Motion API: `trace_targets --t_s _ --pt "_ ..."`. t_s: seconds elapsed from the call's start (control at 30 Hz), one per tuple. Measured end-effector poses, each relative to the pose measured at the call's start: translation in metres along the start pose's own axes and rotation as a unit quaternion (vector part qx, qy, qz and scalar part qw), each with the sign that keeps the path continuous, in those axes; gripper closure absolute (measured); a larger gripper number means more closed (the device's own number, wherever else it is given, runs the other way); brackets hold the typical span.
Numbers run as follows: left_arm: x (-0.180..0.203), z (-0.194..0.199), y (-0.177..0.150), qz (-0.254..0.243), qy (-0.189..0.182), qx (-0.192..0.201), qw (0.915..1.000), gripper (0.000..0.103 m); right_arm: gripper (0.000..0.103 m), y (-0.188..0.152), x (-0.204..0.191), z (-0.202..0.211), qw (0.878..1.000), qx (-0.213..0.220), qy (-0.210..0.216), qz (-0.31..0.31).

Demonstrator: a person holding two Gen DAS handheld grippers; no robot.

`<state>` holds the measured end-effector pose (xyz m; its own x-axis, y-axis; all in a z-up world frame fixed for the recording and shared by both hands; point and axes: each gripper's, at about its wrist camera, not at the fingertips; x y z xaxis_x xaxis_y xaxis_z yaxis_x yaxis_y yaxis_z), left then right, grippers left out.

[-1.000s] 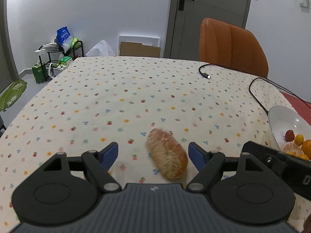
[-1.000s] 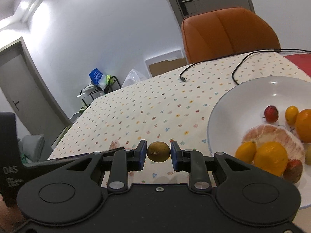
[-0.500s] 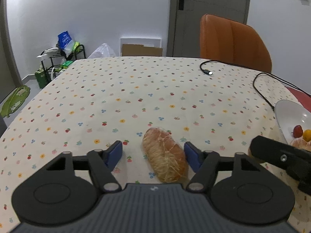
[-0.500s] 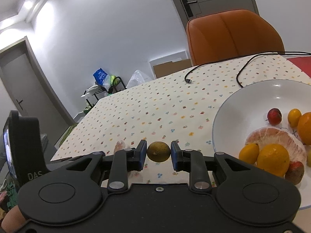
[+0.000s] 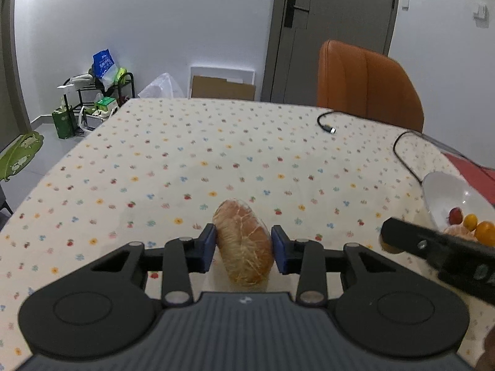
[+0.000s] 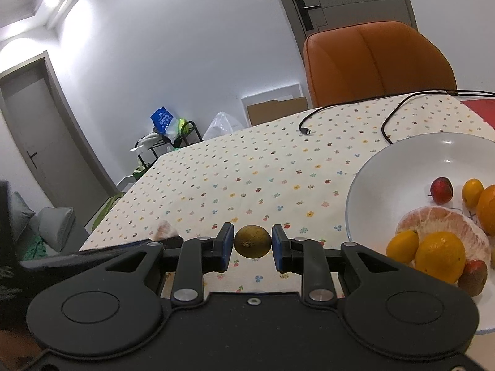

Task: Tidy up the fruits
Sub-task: 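Carry the pomelo segment and green-yellow fruit to the plate and open both tools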

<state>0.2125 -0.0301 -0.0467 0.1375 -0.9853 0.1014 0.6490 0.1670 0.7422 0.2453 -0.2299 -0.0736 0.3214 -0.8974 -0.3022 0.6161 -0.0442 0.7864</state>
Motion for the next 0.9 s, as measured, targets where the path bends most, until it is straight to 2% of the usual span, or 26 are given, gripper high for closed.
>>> trace_targets --t_s 0.33,0.5,0.9 --pt "0.012 0.024 0.008 -0.009 -0.022 0.026 0.9994 0.066 0.078 0.002 -0.001 0.020 1.000 0.024 -0.005 0.002" --pt "0.024 0.032 0.011 -0.019 -0.035 0.038 0.9985 0.066 0.078 0.006 0.012 0.041 0.999 0.038 0.018 -0.022" --pt "0.066 0.041 0.017 -0.042 -0.072 0.055 0.9950 0.066 0.078 0.009 0.049 0.076 0.997 0.070 -0.031 -0.032"
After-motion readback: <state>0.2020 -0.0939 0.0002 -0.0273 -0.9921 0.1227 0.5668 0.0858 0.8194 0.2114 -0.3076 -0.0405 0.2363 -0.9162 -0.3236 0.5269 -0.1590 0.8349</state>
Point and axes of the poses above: each gripper's, at about its wrist camera, not at the fingertips, and z roughly against the way its jaws point, x to its right, y to its top, and after that the axes turned 3 degrees about -x, right-handed
